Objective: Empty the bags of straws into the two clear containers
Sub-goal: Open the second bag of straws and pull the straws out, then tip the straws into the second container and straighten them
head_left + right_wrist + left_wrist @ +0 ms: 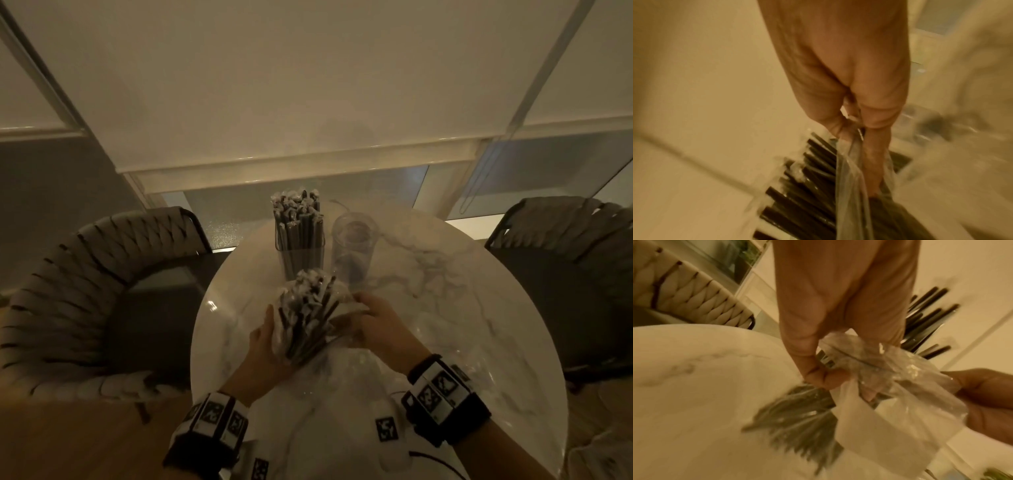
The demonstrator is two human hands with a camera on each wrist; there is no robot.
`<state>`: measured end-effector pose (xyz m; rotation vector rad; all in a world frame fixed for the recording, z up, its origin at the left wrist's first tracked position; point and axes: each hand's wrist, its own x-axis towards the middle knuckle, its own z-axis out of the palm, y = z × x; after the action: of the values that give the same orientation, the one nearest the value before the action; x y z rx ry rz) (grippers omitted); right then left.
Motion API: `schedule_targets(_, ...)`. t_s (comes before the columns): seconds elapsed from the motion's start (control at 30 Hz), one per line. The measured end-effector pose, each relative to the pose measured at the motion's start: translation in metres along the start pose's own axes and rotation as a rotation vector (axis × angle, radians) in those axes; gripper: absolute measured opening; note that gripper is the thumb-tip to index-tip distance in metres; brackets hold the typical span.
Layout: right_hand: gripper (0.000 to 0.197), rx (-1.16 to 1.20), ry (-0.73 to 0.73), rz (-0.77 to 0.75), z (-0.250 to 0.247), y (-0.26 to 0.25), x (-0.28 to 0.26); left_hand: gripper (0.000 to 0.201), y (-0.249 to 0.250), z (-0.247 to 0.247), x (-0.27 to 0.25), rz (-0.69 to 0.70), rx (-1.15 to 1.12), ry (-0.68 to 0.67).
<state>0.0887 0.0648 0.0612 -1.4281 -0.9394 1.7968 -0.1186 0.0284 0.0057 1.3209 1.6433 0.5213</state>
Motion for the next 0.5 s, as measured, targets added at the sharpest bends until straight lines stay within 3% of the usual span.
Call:
schedule_targets(0.17, 0.047, 0.487, -0.149, 0.107, 0.003, 0.019, 0.005, 0.134, -0.019, 0.008, 0.011, 0.107, -0.161, -0.147)
schedule_targets(0.27, 0.054, 0.582, -0.247, 0.100, 0.000, 0.023, 0.009, 0.109, -0.012, 0.013, 0.017, 0.115, -0.152, -0.029)
schedule_targets(0.33, 0.059, 0.543, -0.258, 0.065, -0.001, 0.022, 0.010, 0.092, -0.007, 0.017, 0.018, 0.086, -0.080, 0.041)
schedule_targets(0.4, 0.055, 0.477, -0.211, 0.052, -0.003, 0.022, 0.013, 0.058, -0.002, 0.018, 0.015, 0.004, -0.078, 0.078)
schedule_targets(0.43, 0.047, 0.334, -0.142, 0.020, -0.003, 0.020, 0.012, 0.042, -0.001, 0.019, 0.014, -0.037, -0.100, 0.109)
schedule_targets(0.5, 0.028, -0.188, 0.071, -0.078, -0.005, 0.009, 0.010, 0.027, 0.001, 0.021, 0.012, -0.066, -0.153, 0.150)
